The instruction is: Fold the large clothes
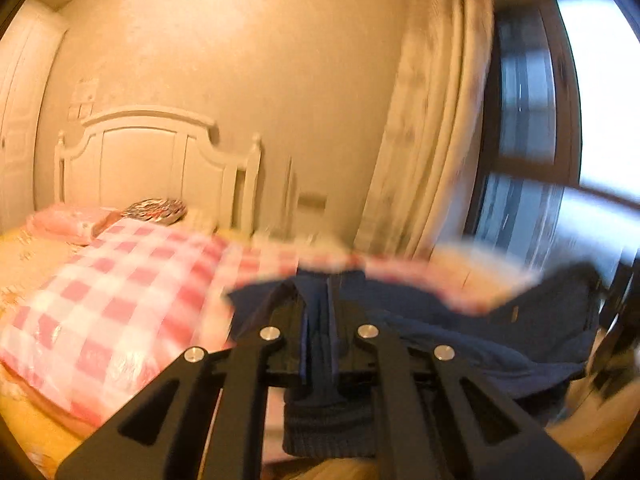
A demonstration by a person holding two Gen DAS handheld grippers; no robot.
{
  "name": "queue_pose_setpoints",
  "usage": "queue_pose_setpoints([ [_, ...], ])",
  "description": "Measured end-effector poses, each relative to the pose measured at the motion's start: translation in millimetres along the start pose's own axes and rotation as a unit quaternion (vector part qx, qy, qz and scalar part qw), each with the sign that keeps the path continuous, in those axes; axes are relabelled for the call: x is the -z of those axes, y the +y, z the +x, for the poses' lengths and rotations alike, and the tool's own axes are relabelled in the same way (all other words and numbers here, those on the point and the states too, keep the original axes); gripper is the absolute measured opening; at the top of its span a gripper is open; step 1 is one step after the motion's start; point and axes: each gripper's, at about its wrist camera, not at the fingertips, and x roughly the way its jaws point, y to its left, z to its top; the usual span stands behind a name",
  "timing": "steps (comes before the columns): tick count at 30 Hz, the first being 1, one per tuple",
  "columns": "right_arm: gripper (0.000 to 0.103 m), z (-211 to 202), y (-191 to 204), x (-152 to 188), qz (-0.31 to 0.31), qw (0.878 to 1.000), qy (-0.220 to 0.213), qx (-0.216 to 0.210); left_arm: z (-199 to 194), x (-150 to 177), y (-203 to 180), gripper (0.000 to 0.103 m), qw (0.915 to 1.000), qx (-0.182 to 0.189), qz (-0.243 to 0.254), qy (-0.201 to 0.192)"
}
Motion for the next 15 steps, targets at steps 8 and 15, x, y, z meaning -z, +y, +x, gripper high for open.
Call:
queue_pose_setpoints([
  [8, 0.012, 190, -69, -35, 0.057, 0.991, 0.124, 0.013, 159, -59, 58, 0.016, 0.987, -0.003, -0.116, 0.111],
  [15, 0.027, 344, -185, 86, 0.258, 0.905, 0.335, 0.052, 344, 8, 123, 0.061, 0.9426, -0.079, -0.164, 0.28],
])
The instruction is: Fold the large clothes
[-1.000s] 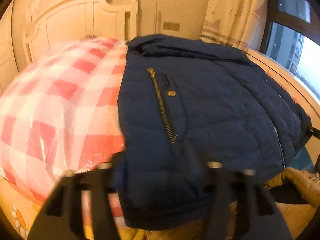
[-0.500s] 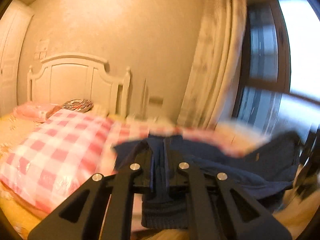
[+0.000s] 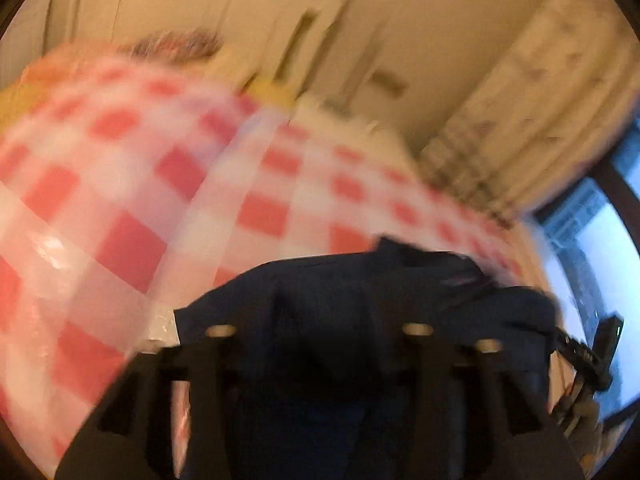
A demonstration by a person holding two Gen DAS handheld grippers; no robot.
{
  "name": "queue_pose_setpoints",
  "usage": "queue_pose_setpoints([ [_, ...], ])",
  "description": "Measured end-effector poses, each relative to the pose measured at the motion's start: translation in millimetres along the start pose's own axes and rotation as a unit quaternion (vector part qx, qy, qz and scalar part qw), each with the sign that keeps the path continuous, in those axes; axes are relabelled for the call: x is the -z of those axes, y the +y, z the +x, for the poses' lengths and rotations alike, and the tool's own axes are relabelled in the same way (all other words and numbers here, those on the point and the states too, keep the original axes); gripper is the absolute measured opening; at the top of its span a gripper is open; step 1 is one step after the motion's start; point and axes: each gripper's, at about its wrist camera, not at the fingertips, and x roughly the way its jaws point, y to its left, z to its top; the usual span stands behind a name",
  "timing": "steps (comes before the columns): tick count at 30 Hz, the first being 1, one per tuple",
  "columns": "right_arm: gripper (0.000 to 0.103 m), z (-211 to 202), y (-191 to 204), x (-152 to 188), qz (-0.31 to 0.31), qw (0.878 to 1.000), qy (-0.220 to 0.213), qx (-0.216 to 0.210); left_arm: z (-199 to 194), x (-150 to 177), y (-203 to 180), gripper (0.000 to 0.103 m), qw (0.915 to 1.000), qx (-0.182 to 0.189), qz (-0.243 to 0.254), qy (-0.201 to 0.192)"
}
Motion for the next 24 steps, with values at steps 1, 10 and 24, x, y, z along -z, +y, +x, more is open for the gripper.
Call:
queue_pose_setpoints([
  [1, 0.045, 7, -17, 2, 0.036, 0.999, 0.004, -0.022, 9, -5, 13, 0.064, 0.9999, -0.004, -0.015, 0.002],
  [10, 0.094, -15, -52, -9, 0.006, 0.999, -0.024, -0.029, -3, -21, 67, 0.083, 0.9993, 0.014, -0.03, -0.019],
  [24, 0.022, -28, 42, -4, -0.187, 0.981, -0.055, 0.009, -4, -1, 0, 0.009, 0.9974, 0.011, 0.068, -0.022],
])
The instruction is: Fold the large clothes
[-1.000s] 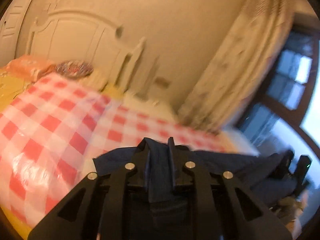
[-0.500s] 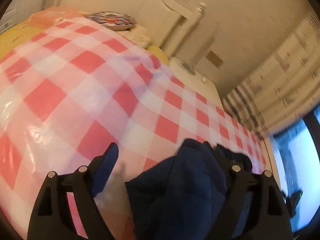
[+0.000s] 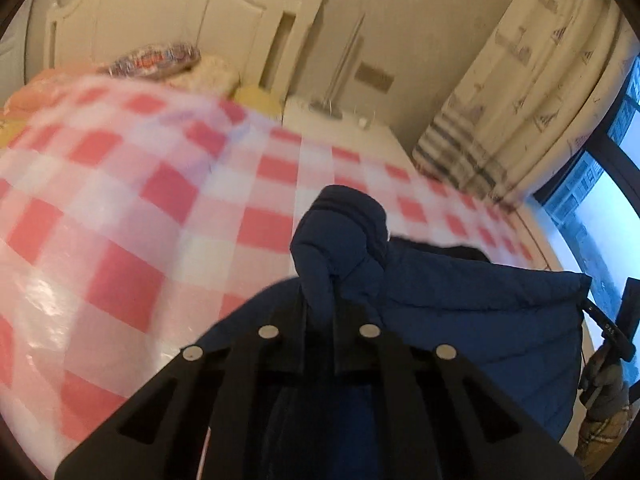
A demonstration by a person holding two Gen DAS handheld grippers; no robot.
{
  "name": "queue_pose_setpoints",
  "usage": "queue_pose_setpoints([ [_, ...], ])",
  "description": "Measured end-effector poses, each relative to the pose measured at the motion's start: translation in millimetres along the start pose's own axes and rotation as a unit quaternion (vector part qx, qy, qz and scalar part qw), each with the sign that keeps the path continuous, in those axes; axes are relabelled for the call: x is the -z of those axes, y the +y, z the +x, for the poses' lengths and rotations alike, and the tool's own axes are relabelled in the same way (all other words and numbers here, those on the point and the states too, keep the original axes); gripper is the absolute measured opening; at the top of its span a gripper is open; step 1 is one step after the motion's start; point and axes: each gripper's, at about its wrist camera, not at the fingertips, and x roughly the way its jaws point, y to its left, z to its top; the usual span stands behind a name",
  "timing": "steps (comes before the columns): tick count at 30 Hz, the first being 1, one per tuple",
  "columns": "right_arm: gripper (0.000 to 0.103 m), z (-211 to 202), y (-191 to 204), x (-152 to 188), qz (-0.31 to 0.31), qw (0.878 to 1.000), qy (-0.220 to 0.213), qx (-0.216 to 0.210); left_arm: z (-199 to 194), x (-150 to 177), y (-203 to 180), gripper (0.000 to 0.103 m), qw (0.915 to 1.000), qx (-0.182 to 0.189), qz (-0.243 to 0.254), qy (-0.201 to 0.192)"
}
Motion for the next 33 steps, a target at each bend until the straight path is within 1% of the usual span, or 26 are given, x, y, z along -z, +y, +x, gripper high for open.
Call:
queue_pose_setpoints([
  [2, 0.024, 12, -5, -10, 0.016, 0.999, 0.014, 0.026, 7, -7, -3, 0.01, 0.9998, -0.013, -0.01, 0.01],
  [3, 0.026, 25, -10, -11, 0.018, 0.998, 0.029, 0.057, 18, -8, -2, 0.02, 0.9991, -0.03, -0.014, 0.025],
  [4, 0.031, 42, -16, -10, 0.02, 0.995, 0.049, 0.08, 26, -9, -1, 0.032, 0.9982, -0.048, -0.015, 0.032],
  [5, 0.034, 55, -22, -7, 0.027, 0.994, 0.063, 0.089, 40, -6, 4, 0.04, 0.9949, -0.094, -0.022, 0.031],
  [6, 0.034, 70, -33, -2, 0.049, 0.991, 0.08, 0.098, 47, -5, 9, 0.056, 0.9922, -0.119, -0.03, 0.026],
  [7, 0.034, 76, -41, 4, 0.069, 0.989, 0.083, 0.098, 51, -2, 19, 0.06, 0.9911, -0.122, -0.047, 0.024],
  [8, 0.034, 75, -44, 7, 0.079, 0.989, 0.078, 0.097, 50, 0, 29, 0.06, 0.9908, -0.111, -0.072, 0.027],
  [10, 0.034, 65, -40, 8, 0.072, 0.99, 0.058, 0.102, 41, 2, 39, 0.061, 0.9894, -0.105, -0.1, 0.016],
  [11, 0.034, 59, -34, 6, 0.06, 0.991, 0.05, 0.11, 28, 1, 36, 0.062, 0.9891, -0.114, -0.093, -0.006],
  [12, 0.034, 48, -26, 4, 0.046, 0.991, 0.036, 0.117, 17, -1, 28, 0.066, 0.9891, -0.126, -0.073, -0.025],
  [14, 0.034, 32, -11, -2, 0.03, 0.993, 0.011, 0.111, -9, -4, 1, 0.072, 0.9882, -0.138, -0.018, -0.064],
  [15, 0.034, 21, 3, -5, 0.014, 0.995, -0.001, 0.101, -20, -5, -15, 0.08, 0.9879, -0.132, 0.008, -0.081],
  [16, 0.034, 17, 13, -7, 0.001, 0.995, -0.002, 0.095, -29, -4, -30, 0.089, 0.9872, -0.126, 0.029, -0.093],
  [18, 0.034, 18, 41, -8, -0.037, 0.995, 0.015, 0.091, -41, 2, -70, 0.097, 0.9825, -0.119, 0.083, -0.117],
  [19, 0.034, 26, 56, -5, -0.061, 0.993, 0.035, 0.097, -39, 6, -89, 0.099, 0.98, -0.116, 0.11, -0.118],
  [21, 0.034, 49, 72, 2, -0.084, 0.989, 0.068, 0.102, -22, 14, -122, 0.099, 0.9746, -0.119, 0.162, -0.099],
  [22, 0.034, 57, 73, 5, -0.082, 0.989, 0.078, 0.1, -4, 22, -138, 0.1, 0.9677, -0.137, 0.194, -0.083],
  [23, 0.034, 72, 72, 9, -0.071, 0.989, 0.094, 0.092, 12, 28, -146, 0.1, 0.9619, -0.154, 0.215, -0.07],
  [24, 0.034, 92, 72, 17, -0.068, 0.986, 0.121, 0.088, 25, 34, -150, 0.1, 0.9572, -0.167, 0.228, -0.061],
  [25, 0.034, 107, 73, 24, -0.076, 0.982, 0.141, 0.096, 50, 42, -151, 0.1, 0.9473, -0.196, 0.249, -0.044],
  [26, 0.035, 120, 75, 32, -0.088, 0.98, 0.144, 0.101, 73, 47, -146, 0.1, 0.9442, -0.212, 0.252, -0.015],
  [27, 0.035, 124, 76, 34, -0.087, 0.981, 0.141, 0.102, 88, 50, -139, 0.1, 0.9485, -0.208, 0.239, 0.008],
  [28, 0.035, 126, 75, 34, -0.087, 0.98, 0.144, 0.103, 96, 46, -129, 0.101, 0.9579, -0.196, 0.208, 0.027],
  [29, 0.035, 128, 74, 34, -0.086, 0.98, 0.148, 0.101, 97, 44, -123, 0.101, 0.9608, -0.195, 0.196, 0.027],
  [31, 0.035, 130, 66, 34, -0.07, 0.983, 0.149, 0.085, 97, 44, -117, 0.101, 0.9632, -0.193, 0.185, 0.028],
  [33, 0.035, 130, 63, 35, -0.06, 0.984, 0.148, 0.077, 98, 47, -117, 0.101, 0.9618, -0.197, 0.188, 0.028],
])
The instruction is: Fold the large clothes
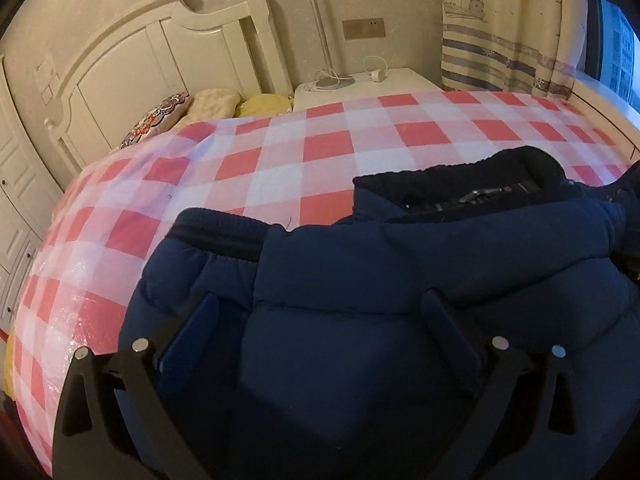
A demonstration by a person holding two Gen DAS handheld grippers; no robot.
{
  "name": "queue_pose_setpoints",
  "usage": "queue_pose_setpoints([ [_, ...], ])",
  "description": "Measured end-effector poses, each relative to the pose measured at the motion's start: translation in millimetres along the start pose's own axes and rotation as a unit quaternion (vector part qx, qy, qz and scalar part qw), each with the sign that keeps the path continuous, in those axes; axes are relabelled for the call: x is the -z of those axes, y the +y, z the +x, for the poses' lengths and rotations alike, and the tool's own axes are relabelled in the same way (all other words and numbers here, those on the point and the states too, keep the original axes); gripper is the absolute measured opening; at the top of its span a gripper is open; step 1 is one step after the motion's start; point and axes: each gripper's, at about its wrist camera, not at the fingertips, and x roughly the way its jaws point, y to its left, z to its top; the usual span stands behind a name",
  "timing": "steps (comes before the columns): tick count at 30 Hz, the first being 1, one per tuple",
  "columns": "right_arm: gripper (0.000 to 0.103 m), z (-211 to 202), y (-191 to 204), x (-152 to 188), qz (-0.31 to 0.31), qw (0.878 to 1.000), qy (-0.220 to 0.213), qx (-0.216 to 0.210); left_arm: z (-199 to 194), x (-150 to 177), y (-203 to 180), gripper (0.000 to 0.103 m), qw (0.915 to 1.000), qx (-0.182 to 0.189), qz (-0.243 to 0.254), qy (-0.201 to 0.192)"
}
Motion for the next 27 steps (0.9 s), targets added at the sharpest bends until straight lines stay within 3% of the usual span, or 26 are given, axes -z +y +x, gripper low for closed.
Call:
queue_pose_setpoints([
  [4, 0.035, -10, 16, -8, -0.014, 0.999, 0.013, 0.042, 3, 1, -7, 0.101, 0.9998, -0.015, 0.012, 0.0],
  [9, 0.035, -36, 68, -23, -0.065, 0.996, -0.045, 0.03, 6, 0, 0, 0.101, 1.0, 0.003, -0.002, 0.006],
  [13, 0.035, 14, 88, -28, -0.099, 0.993, 0.011, 0.056, 8, 0, 4, 0.101, 0.9998, 0.013, -0.016, 0.009],
  [18, 0.036, 18, 72, -31, -0.064, 0.998, 0.023, 0.003, 9, 0, 14, 0.101, 0.9984, 0.036, -0.041, 0.014],
  [20, 0.036, 0, 62, -26, -0.049, 0.998, 0.005, -0.027, 1, 1, 20, 0.101, 0.997, 0.058, -0.05, 0.0],
  [22, 0.036, -34, 38, -18, -0.024, 0.998, -0.039, -0.045, -22, 4, 43, 0.101, 0.9905, 0.098, -0.088, -0.039],
  [24, 0.047, -55, 9, -11, 0.0, 0.997, -0.062, -0.041, -37, 8, 67, 0.101, 0.9832, 0.119, -0.125, -0.059],
  [26, 0.092, -73, -39, -1, 0.049, 0.995, -0.086, -0.032, -43, 11, 97, 0.101, 0.9768, 0.129, -0.16, -0.06],
  [27, 0.095, -77, -69, 7, 0.082, 0.992, -0.093, -0.034, -41, 13, 109, 0.101, 0.9757, 0.128, -0.17, -0.051],
])
